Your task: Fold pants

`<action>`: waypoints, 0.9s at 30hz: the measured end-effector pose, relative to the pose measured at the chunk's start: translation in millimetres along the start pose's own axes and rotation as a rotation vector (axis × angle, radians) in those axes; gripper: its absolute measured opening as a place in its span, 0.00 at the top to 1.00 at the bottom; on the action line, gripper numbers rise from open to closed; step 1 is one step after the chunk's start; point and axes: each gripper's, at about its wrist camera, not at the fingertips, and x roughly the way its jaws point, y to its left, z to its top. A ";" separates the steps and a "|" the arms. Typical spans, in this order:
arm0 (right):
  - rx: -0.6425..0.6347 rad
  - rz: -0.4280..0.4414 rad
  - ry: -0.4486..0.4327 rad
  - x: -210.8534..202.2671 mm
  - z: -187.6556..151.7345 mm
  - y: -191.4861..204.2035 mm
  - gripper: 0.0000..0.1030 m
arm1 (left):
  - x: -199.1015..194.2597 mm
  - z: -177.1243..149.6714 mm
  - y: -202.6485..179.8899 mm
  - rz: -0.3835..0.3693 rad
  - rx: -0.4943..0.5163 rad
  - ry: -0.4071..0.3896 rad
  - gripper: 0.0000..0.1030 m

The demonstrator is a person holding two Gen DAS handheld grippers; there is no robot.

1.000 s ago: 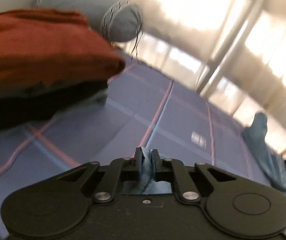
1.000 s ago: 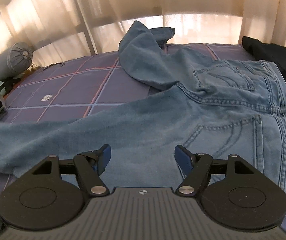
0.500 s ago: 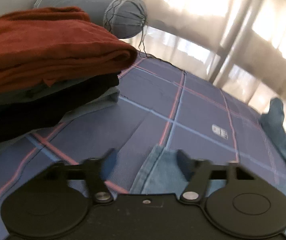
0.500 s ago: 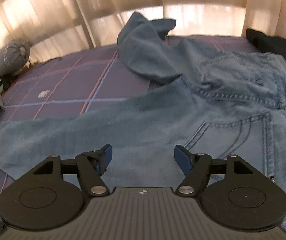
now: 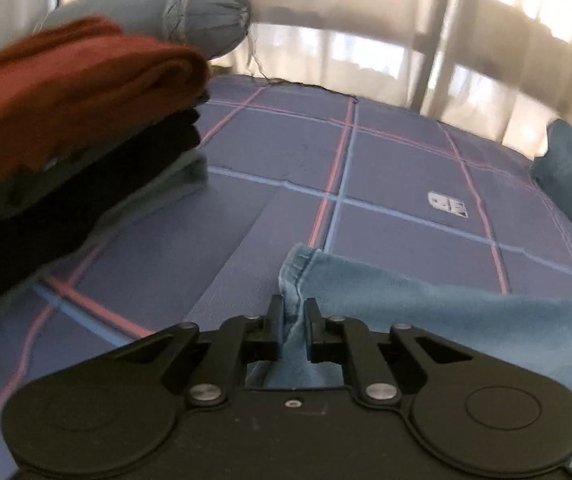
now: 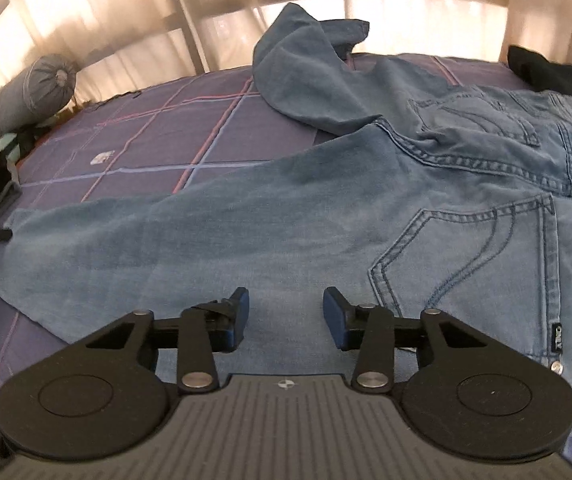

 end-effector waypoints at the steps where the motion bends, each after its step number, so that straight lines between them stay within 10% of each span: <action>1: -0.010 0.001 0.000 -0.1 -0.2 1.0 0.28 | -2.6 1.7 -2.8 -0.004 0.009 0.003 0.00; 13: -0.019 0.022 -0.180 -6.5 58.9 -16.0 0.17 | -28.6 82.2 -94.0 -0.362 -0.110 -0.125 0.00; 27: -0.296 -0.137 -0.156 130.7 120.2 11.8 0.30 | 24.8 100.5 -189.4 -0.490 -0.062 -0.025 0.00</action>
